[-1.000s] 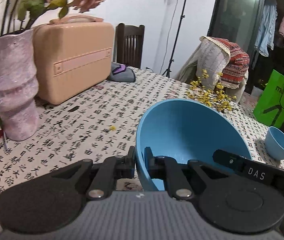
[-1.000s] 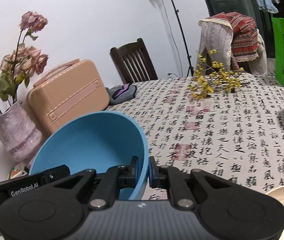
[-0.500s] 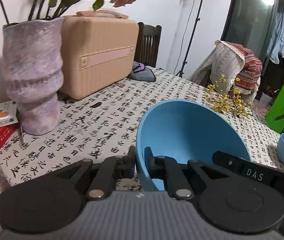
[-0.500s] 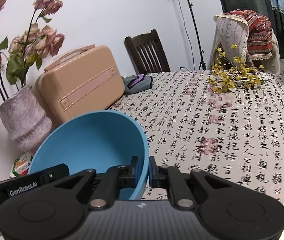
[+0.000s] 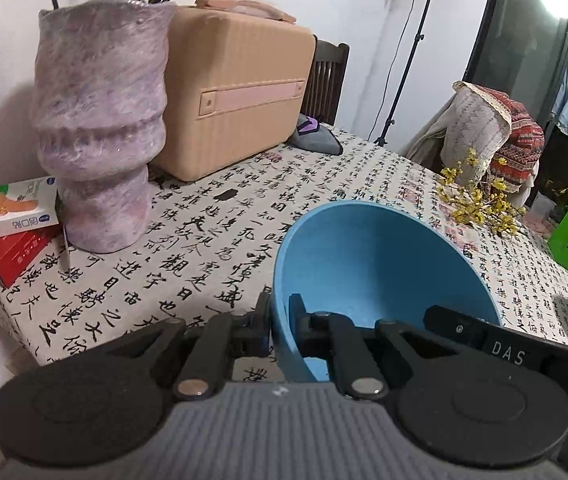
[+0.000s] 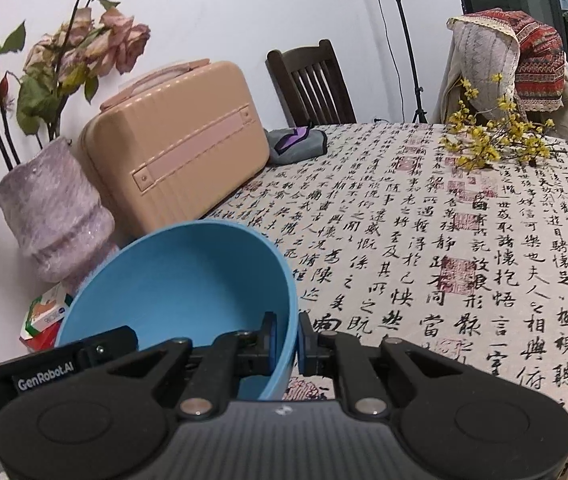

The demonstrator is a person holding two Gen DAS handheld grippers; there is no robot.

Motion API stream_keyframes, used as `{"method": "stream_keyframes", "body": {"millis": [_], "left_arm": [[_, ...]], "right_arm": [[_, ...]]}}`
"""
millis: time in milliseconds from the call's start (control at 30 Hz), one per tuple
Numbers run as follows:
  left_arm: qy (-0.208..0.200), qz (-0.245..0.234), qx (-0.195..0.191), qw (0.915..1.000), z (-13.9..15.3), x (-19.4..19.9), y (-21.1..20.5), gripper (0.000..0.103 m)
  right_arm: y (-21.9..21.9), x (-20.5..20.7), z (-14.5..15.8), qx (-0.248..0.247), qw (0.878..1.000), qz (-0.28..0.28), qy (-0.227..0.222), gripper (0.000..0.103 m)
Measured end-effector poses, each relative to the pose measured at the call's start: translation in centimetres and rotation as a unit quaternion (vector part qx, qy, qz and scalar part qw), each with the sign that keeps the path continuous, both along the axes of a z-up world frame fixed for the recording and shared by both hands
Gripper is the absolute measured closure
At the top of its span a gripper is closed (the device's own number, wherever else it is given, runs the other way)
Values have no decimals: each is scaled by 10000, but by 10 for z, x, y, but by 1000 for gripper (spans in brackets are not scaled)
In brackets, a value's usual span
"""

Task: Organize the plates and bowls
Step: 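Carry the held blue bowl with both grippers toward the pink vase, then lower the blue bowl onto the table and open both grippers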

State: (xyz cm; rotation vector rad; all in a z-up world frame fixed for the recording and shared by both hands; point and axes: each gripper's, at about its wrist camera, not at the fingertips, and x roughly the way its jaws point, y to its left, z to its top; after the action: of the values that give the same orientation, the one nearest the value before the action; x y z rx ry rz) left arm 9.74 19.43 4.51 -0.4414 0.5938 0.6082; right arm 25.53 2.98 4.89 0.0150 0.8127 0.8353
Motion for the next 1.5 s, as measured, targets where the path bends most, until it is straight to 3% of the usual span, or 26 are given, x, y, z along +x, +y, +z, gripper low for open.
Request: {"method": "stream_keyframes", "body": {"millis": [600,1500], "left_arm": [[191,-128,-325,9992,-36,12,12,93],[264,-253,-266,9990,-57,24,8,92]], "right_arm": [[8,7,-30,-212,9996,-176,86,93],[9,7,-50,-319,9989,-276,-204,89]]}}
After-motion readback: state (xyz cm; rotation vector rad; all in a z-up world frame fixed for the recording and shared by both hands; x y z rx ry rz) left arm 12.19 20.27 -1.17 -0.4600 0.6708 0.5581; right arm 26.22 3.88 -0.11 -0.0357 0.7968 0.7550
